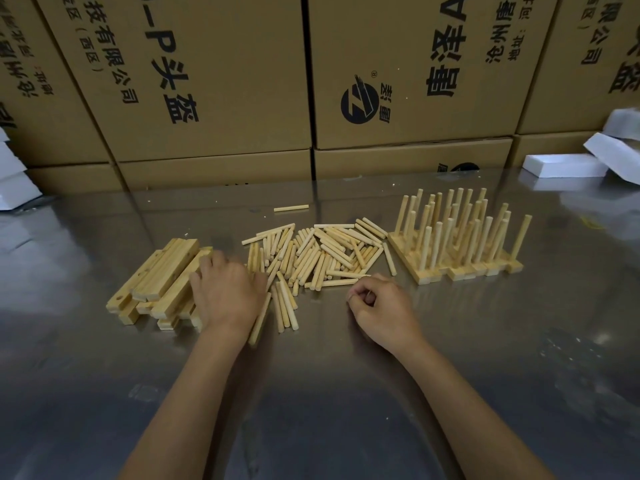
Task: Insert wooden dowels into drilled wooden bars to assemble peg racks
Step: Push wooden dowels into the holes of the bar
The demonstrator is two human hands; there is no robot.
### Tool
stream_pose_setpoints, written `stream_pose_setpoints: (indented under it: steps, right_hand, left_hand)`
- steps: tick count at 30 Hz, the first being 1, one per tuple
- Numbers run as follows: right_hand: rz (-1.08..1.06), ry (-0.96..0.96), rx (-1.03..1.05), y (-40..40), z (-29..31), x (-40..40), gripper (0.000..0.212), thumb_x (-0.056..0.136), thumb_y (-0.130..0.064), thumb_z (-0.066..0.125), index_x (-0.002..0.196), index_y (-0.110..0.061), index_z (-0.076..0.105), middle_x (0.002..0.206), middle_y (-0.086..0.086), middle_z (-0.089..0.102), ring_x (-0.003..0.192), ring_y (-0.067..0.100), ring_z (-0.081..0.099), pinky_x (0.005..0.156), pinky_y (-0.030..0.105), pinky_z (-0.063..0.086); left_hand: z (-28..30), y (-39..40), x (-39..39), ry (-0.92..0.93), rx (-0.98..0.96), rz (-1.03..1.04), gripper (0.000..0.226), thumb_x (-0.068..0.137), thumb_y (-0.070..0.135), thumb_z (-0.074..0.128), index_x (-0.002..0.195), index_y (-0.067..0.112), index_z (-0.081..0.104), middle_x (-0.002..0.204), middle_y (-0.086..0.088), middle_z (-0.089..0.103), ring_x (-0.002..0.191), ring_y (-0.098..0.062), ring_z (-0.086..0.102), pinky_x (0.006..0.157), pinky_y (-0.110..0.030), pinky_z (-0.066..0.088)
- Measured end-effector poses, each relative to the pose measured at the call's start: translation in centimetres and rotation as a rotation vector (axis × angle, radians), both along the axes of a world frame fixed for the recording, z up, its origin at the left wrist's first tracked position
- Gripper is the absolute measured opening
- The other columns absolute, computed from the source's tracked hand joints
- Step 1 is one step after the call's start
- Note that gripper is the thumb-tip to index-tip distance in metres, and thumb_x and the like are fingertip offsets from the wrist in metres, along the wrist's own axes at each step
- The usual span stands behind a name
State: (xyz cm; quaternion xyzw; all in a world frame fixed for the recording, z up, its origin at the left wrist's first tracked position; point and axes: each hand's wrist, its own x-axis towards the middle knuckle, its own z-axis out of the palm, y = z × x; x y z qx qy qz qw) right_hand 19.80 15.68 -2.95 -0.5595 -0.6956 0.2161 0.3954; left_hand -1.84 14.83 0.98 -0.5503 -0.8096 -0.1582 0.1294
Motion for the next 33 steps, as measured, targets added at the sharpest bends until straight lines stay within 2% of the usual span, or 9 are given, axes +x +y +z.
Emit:
stream_pose_setpoints:
  steps: [4,7,11,13,19,22,26,31,33]
  right_hand:
    - [-0.004,0.206,-0.006,-0.5,0.5,-0.5,0.012,0.093,-0.023,0.062,0.085,-0.020,0.071,0.082,-0.007,0.065,0.084,0.009,0.057,0.073,0.019,0.047]
    - [0.062,0.639,-0.153,-0.8,2.1,-0.7,0.021,0.092,-0.041,0.065,0.092,-0.021,0.069,0.081,0.000,0.071,0.077,0.008,0.064,0.070,0.016,0.048]
    - [0.044,0.820,-0.232,-0.9,2.9,0.4,0.025,0.093,-0.035,0.067,0.099,-0.011,0.067,0.065,-0.004,0.068,0.059,0.003,0.062,0.057,0.019,0.050]
    - [0.005,0.775,-0.223,-1.1,2.8,0.8,0.019,0.094,-0.027,0.065,0.092,-0.009,0.068,0.057,-0.008,0.064,0.054,0.000,0.060,0.052,0.016,0.046]
    - [0.174,0.663,-0.226,-2.3,2.6,-0.4,0.012,0.089,-0.023,0.066,0.081,-0.017,0.072,0.069,-0.012,0.071,0.060,0.002,0.066,0.052,0.019,0.050]
    - [0.208,0.421,-0.174,-3.2,1.4,-1.9,0.019,0.089,-0.036,0.066,0.081,-0.020,0.072,0.087,-0.016,0.074,0.069,0.010,0.069,0.066,0.036,0.056]
    - [0.046,0.372,-0.030,-2.4,0.3,-1.8,0.018,0.094,-0.033,0.058,0.091,-0.022,0.073,0.083,-0.009,0.072,0.085,0.008,0.065,0.077,0.033,0.054]
    - [-0.125,-0.142,0.099,-0.5,-0.3,-1.4,0.038,0.088,-0.012,0.052,0.126,-0.019,0.058,0.126,-0.007,0.055,0.120,0.014,0.043,0.099,0.035,0.035]
    - [-0.129,-0.265,0.074,0.2,-0.2,-1.8,0.045,0.089,-0.015,0.052,0.133,-0.022,0.051,0.133,-0.008,0.049,0.124,0.015,0.040,0.098,0.035,0.030]
  left_hand:
    - [0.6,-0.7,2.7,-0.321,0.343,-0.329,0.027,0.096,0.042,0.053,0.081,0.020,0.057,0.088,0.005,0.056,0.091,-0.016,0.049,0.076,-0.033,0.040]
    - [0.0,-1.3,5.9,-0.587,0.290,-0.604,0.025,0.096,0.040,0.058,0.077,0.026,0.050,0.078,0.012,0.055,0.078,-0.003,0.051,0.060,-0.019,0.033]
    - [-1.4,-1.9,8.1,-0.568,0.151,-0.826,0.024,0.094,0.046,0.056,0.081,0.029,0.046,0.080,0.010,0.054,0.077,-0.009,0.051,0.061,-0.020,0.036]
    - [-1.4,-2.0,8.3,-0.618,0.102,-0.852,0.026,0.087,0.054,0.056,0.082,0.029,0.049,0.082,0.014,0.056,0.076,-0.006,0.052,0.063,-0.018,0.038]
    - [-0.8,-1.6,8.6,-1.501,0.036,-0.682,0.035,0.095,0.053,0.047,0.104,0.032,0.073,0.107,0.002,0.074,0.103,-0.016,0.069,0.087,-0.031,0.051]
    - [-1.5,-1.4,8.4,-1.529,0.047,-0.495,0.043,0.101,0.048,0.044,0.087,0.024,0.077,0.093,-0.002,0.076,0.096,-0.020,0.071,0.085,-0.031,0.050]
    - [-1.9,-0.7,8.1,-1.582,0.053,-0.451,0.053,0.102,0.049,0.041,0.074,0.022,0.077,0.087,-0.005,0.077,0.083,-0.017,0.072,0.073,-0.027,0.056]
    - [-2.0,1.0,7.8,-1.760,0.063,-0.378,0.056,0.105,0.045,0.039,0.097,-0.001,0.069,0.075,-0.012,0.071,0.064,-0.018,0.067,0.059,-0.023,0.056]
    - [-2.3,1.2,7.5,-1.754,0.051,-0.403,0.057,0.104,0.045,0.039,0.088,0.000,0.069,0.073,-0.011,0.071,0.062,-0.016,0.066,0.059,-0.023,0.054]
